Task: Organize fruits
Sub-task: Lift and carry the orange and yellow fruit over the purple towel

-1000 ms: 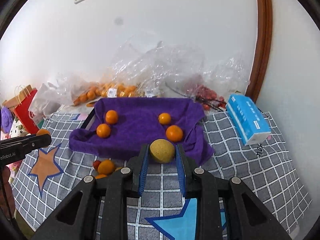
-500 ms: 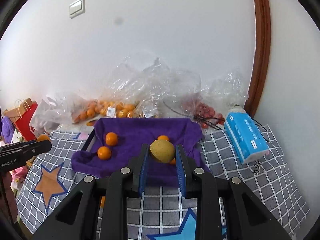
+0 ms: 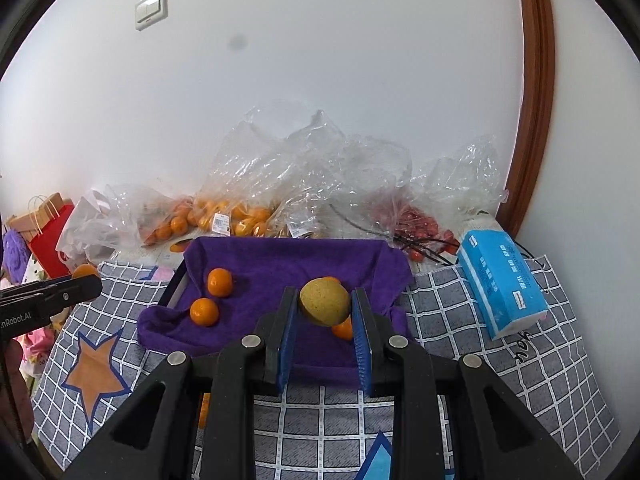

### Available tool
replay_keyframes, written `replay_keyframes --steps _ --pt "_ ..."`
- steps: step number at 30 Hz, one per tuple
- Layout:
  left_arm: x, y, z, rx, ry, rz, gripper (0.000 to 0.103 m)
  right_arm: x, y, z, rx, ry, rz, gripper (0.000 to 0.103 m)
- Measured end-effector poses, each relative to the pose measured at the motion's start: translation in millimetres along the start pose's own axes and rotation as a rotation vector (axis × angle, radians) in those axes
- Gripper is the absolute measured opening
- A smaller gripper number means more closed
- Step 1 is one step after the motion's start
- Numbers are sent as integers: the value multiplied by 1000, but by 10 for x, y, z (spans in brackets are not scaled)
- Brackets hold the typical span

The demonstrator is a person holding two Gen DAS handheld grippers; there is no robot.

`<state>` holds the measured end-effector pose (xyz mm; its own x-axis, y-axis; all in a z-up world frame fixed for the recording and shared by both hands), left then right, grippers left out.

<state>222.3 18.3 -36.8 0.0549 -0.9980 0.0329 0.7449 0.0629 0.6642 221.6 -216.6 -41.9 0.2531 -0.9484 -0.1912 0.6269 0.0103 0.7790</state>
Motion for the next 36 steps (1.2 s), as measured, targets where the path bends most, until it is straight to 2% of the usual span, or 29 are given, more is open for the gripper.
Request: replay_keyframes --steps 36 --pt "-53 223 -636 -74 -14 -2 33 189 40 -594 -76 -31 -17 26"
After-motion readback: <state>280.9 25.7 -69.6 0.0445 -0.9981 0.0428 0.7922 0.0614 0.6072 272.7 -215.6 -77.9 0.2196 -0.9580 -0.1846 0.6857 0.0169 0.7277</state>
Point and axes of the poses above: each gripper's, at about its wrist camera, not at the fingertips, and z roughly against the way its jaws point, x to its right, y to its top, the point moved 5 cm from there along -z, roughly the way its jaws point, and after that the axes turned 14 degrees about y, right-handed, at the moved point
